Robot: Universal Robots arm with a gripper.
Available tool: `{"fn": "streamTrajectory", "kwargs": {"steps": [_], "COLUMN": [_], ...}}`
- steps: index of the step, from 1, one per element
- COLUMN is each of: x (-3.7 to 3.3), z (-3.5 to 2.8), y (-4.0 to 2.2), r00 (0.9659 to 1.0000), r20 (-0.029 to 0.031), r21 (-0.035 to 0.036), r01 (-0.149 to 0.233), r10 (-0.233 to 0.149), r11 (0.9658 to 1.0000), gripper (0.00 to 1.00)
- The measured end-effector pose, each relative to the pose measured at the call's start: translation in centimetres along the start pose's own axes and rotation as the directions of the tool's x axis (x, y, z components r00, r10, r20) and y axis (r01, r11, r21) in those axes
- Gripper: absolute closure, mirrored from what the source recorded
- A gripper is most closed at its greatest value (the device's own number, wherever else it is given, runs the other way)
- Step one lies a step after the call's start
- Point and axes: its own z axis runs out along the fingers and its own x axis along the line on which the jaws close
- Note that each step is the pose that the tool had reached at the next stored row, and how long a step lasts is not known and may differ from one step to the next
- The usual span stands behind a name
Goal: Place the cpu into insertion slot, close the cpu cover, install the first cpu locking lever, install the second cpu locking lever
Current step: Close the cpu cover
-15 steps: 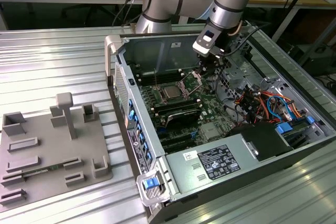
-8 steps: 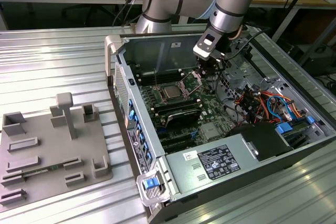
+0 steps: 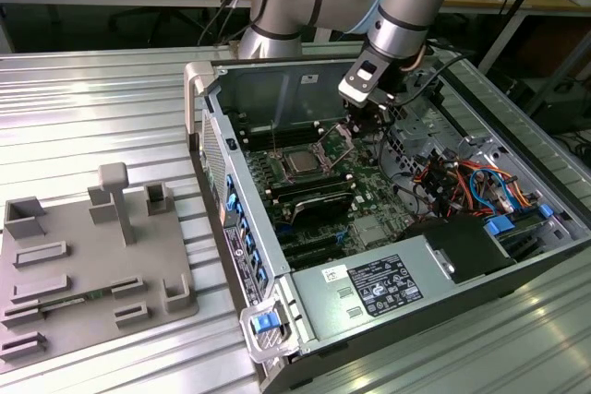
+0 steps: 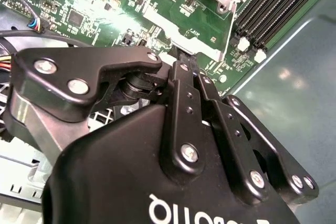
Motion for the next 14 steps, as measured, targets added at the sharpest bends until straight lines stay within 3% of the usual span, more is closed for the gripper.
{"fn": "streamTrajectory", "kwargs": {"steps": [14], "x": [0.12], "z": [0.07], "y": [-2.16], "r00": [1.0], "r20": [-0.0002], "r21": [-0.0001], "r01": [0.0], "r10": [0.0], "r11": [1.0], "gripper": [0.89]}}
